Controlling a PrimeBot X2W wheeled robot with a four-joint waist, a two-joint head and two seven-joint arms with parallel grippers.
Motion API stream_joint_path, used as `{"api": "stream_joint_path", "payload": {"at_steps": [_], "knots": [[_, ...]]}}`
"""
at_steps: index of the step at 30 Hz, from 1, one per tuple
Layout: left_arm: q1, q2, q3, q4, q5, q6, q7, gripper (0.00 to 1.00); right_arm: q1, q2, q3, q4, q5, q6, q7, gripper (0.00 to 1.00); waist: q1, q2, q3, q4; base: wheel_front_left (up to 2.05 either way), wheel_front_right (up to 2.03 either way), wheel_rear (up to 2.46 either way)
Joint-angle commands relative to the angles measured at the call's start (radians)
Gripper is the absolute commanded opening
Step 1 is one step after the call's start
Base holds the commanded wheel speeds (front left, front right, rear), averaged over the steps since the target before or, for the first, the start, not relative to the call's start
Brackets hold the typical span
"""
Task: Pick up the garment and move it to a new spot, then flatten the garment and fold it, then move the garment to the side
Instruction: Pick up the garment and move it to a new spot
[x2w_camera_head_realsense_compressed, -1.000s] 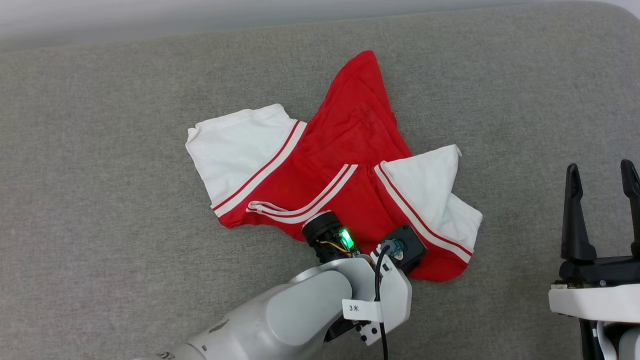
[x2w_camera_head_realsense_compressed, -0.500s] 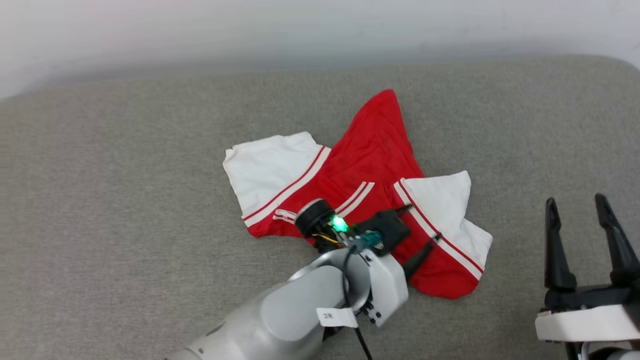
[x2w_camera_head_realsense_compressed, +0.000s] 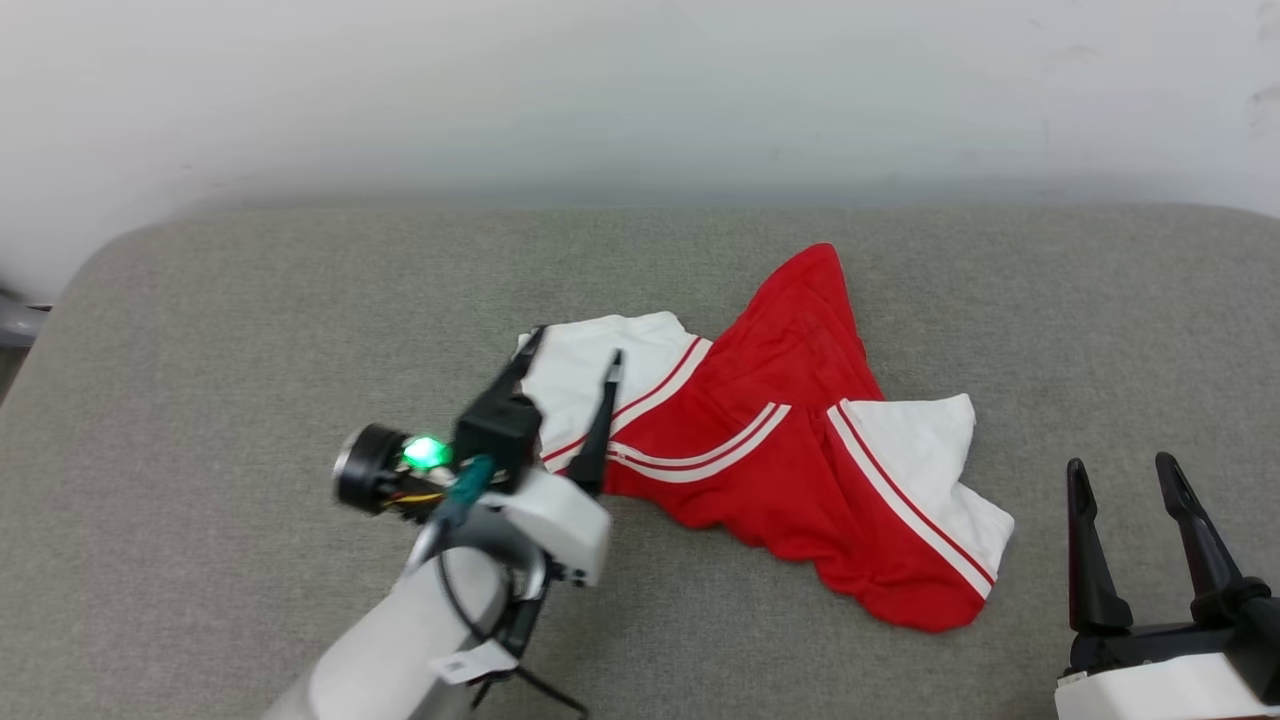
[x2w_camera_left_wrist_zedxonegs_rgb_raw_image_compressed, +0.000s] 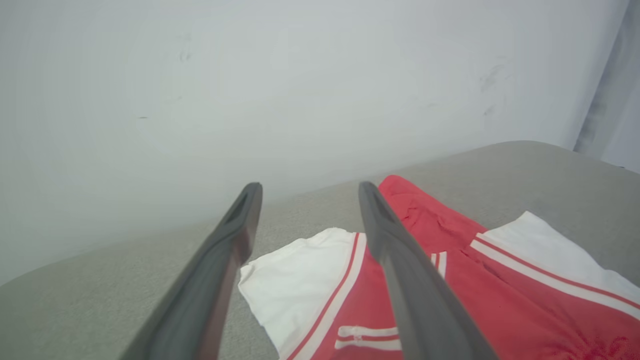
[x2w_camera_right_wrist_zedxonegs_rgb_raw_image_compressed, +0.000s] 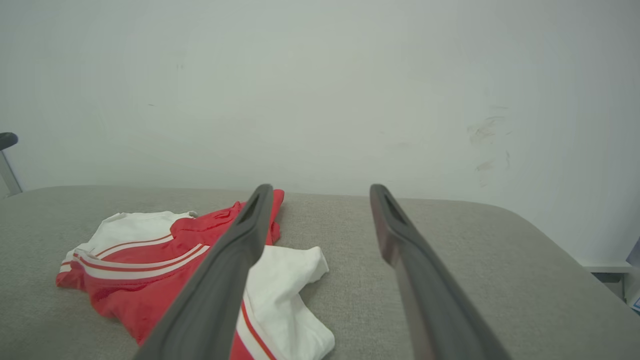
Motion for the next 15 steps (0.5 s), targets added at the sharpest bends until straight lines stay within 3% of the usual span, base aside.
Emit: {"api": "stream_joint_path", "payload": {"at_steps": [1,7,15], "knots": [[0.039,0.012,0.032,-0.029,0.018,0.015,-0.002,1.00,0.010,0.002,0.001,0.002,0.010,-0.001,-0.002,1.00,0.0001,-0.0001,-0.009,0.009,0.00,0.00,0.00],[0.218,0.052,0.212,-0.167,0.094,0.047,-0.002,1.00,0.021,0.002,0.007,0.012,0.041,-0.001,-0.002,1.00,0.0001,-0.0001,-0.028,0.033,0.00,0.00,0.00],[0.399,0.030,0.378,-0.255,0.169,-0.012,-0.003,1.00,0.038,0.002,0.017,0.030,0.070,-0.001,-0.002,1.00,0.0001,-0.0001,-0.045,0.053,0.00,0.00,0.00]]}}
